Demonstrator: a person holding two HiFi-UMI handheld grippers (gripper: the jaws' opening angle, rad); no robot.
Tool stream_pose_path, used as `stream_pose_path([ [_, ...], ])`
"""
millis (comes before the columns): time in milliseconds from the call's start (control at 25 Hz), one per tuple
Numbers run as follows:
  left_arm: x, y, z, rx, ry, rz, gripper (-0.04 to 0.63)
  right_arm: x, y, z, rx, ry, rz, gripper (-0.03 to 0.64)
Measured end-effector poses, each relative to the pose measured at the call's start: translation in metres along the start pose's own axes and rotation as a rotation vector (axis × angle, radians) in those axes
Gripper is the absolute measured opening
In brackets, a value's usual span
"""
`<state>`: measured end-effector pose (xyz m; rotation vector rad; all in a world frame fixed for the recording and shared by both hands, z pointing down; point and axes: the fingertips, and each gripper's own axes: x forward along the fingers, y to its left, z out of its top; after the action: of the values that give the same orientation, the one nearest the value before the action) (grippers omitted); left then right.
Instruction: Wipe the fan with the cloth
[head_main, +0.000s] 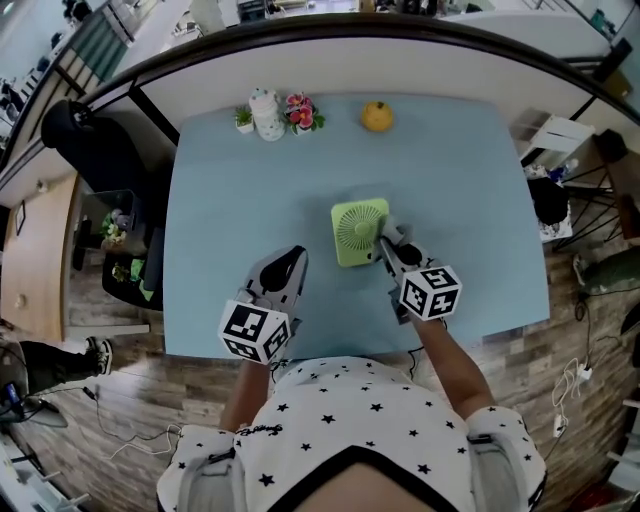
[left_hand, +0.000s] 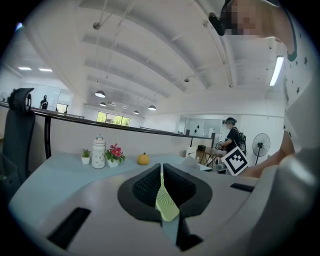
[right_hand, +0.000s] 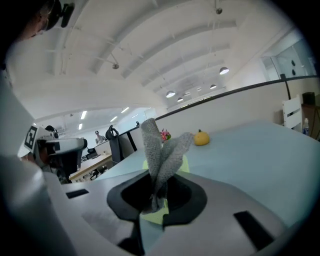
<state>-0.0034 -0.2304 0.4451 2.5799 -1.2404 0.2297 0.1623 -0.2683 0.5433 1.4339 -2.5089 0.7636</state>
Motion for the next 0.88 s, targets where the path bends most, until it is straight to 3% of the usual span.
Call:
stream_pose_path([
  [400,-0.006,0.013,0.007,-0.004,-0.021,0.019,0.040,-0.014,0.047,0.059,-0.025,-0.142,0.089,0.052],
  [880,-0.008,0.021,0.008,-0.008,-0.014,0.018,0.040,-0.006,0.066,0.067,-0.033,-0.137,0.137,0.048],
])
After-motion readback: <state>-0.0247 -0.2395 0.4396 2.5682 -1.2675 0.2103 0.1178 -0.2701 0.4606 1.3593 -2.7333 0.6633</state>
